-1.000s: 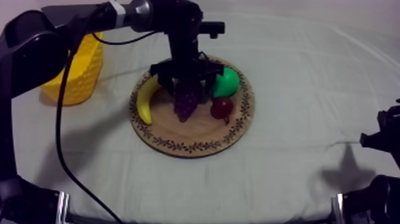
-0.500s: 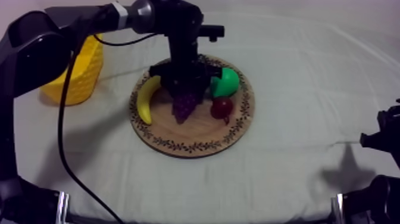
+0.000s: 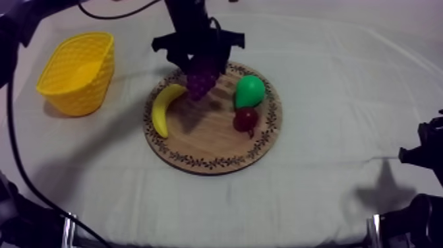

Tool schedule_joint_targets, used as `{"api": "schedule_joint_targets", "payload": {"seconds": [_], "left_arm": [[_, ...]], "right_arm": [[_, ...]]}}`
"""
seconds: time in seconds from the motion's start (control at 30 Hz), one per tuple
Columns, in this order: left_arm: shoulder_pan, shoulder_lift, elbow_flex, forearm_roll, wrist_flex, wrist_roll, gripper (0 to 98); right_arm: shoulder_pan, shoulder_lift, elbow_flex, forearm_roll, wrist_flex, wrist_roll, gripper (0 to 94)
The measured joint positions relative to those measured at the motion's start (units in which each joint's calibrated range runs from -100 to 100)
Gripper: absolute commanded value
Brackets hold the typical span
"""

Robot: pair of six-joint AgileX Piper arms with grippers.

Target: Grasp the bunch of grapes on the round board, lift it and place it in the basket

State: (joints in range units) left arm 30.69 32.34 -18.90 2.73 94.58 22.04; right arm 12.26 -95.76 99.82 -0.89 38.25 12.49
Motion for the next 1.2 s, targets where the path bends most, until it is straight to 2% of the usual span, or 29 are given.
{"api": "schedule_joint_targets", "payload": {"seconds": [0.27, 0.57, 0.77, 0.93, 1.2], "left_arm": [[-0.20, -7.02, -3.68, -0.16, 4.67, -0.55, 41.7], [-3.26, -9.43, -1.65, -0.12, 4.33, -2.26, 41.5], [-7.77, -9.56, 2.85, -0.84, 2.40, -4.49, 41.6], [-12.89, -10.08, 6.12, -2.73, 1.27, -6.63, 42.0], [-20.86, -11.65, 8.88, -3.88, 0.21, -9.33, 42.3]], "right_arm": [[0.00, 0.00, 0.00, 0.00, 0.00, 0.00, 0.3], [0.00, 0.00, 0.00, 0.00, 0.00, 0.00, 0.3], [0.00, 0.00, 0.00, 0.00, 0.00, 0.00, 0.3], [0.00, 0.00, 0.00, 0.00, 0.00, 0.00, 0.3], [0.00, 0.00, 0.00, 0.00, 0.00, 0.00, 0.3]]}}
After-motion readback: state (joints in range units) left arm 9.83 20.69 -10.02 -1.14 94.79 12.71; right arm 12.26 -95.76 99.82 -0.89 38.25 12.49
